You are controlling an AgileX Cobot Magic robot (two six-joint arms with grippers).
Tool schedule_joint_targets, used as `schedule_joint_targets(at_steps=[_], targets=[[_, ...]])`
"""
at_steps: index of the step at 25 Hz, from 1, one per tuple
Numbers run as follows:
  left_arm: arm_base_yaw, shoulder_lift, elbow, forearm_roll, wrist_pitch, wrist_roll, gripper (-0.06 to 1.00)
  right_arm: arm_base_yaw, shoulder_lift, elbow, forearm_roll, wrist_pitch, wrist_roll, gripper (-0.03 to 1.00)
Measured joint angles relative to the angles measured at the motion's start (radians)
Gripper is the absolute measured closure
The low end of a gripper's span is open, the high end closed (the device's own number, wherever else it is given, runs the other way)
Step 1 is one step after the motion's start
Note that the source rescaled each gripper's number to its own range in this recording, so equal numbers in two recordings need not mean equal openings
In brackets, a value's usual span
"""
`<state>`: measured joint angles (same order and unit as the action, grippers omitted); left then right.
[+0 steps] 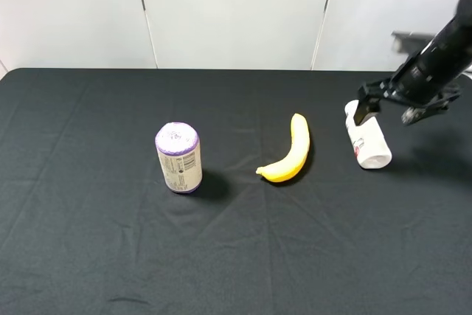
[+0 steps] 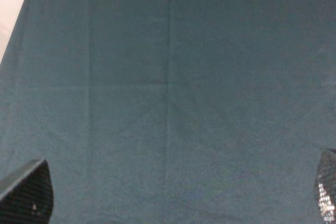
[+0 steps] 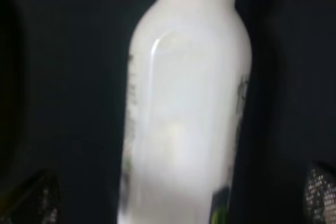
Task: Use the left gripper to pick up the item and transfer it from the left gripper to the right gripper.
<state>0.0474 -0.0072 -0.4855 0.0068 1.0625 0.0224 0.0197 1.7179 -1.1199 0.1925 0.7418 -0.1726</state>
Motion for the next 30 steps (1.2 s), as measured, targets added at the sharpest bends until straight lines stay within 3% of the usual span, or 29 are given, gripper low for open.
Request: schedule_joint_targets(at_steps=[14, 22, 30], targets=[[0.000, 0.000, 0.000, -0.001, 0.000, 0.000, -0.05, 0.000, -0.479, 0.017, 0.000, 0.373, 0.028, -0.03], [0.000, 0.000, 0.000, -0.001, 0.000, 0.000, -0.05, 0.000, -0.825, 0.264, 0.000, 0.400, 0.064, -0.03], [0.000, 0.000, 0.000, -0.001, 0.000, 0.000, -0.05, 0.000, -1.259, 0.498, -0.009, 0.346, 0.078, -0.03]])
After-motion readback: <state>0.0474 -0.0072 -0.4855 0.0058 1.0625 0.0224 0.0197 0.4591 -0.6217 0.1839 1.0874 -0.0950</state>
